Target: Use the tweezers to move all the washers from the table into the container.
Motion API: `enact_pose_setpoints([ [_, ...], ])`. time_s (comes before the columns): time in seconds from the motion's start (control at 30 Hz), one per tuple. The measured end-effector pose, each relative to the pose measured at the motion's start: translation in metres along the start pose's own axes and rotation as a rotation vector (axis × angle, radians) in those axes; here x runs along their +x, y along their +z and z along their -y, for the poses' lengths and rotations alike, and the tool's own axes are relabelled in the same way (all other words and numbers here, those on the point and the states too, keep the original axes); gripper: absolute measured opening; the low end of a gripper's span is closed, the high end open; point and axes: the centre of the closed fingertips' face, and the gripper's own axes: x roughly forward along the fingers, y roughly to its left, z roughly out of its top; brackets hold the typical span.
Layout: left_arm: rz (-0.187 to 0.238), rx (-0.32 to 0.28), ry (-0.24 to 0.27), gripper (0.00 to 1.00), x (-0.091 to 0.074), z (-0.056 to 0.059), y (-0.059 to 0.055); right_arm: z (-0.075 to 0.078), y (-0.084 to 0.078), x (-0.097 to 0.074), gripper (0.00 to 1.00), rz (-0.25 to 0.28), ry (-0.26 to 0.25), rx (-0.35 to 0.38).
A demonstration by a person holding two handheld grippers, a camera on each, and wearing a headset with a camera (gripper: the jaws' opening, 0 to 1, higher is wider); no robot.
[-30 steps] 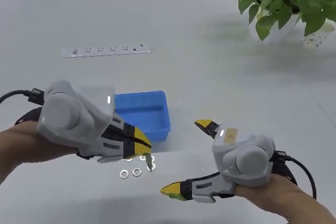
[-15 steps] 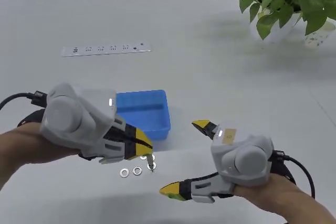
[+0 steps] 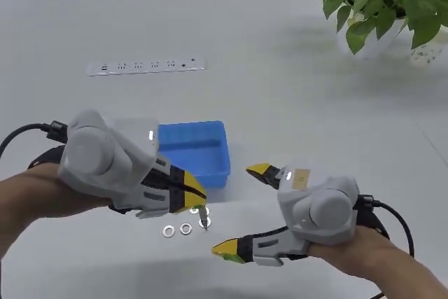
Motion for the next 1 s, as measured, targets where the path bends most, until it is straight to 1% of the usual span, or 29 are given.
enact_pose_setpoints([
  [0.03, 0.001, -0.001, 0.0, 0.05, 0.0, 0.0, 0.0, -0.001, 0.0, 0.001, 0.79, -0.003, 0.009, 0.004],
  [0.27, 0.003, -0.01, 0.007, 0.05, 0.0, -0.001, -0.001, -0.008, -0.001, 0.009, 0.66, -0.021, 0.073, -0.03],
  [0.4, 0.004, -0.018, 0.01, 0.05, -0.001, -0.002, -0.002, -0.013, -0.003, 0.013, 0.57, -0.036, 0.11, -0.071],
  [0.57, 0.002, -0.025, 0.02, 0.05, -0.001, -0.003, -0.004, -0.021, -0.002, 0.018, 0.46, -0.04, 0.163, -0.114],
  [0.67, 0.003, -0.027, 0.024, 0.05, 0.0, -0.003, -0.004, -0.024, -0.001, 0.02, 0.41, -0.041, 0.184, -0.137],
  [0.83, 0.005, -0.033, 0.027, 0.05, 0.0, -0.002, -0.004, -0.027, -0.002, 0.026, 0.31, -0.058, 0.217, -0.165],
  [1.0, 0.008, -0.039, 0.027, 0.05, 0.001, -0.002, -0.004, -0.028, -0.002, 0.031, 0.26, -0.068, 0.245, -0.197],
])
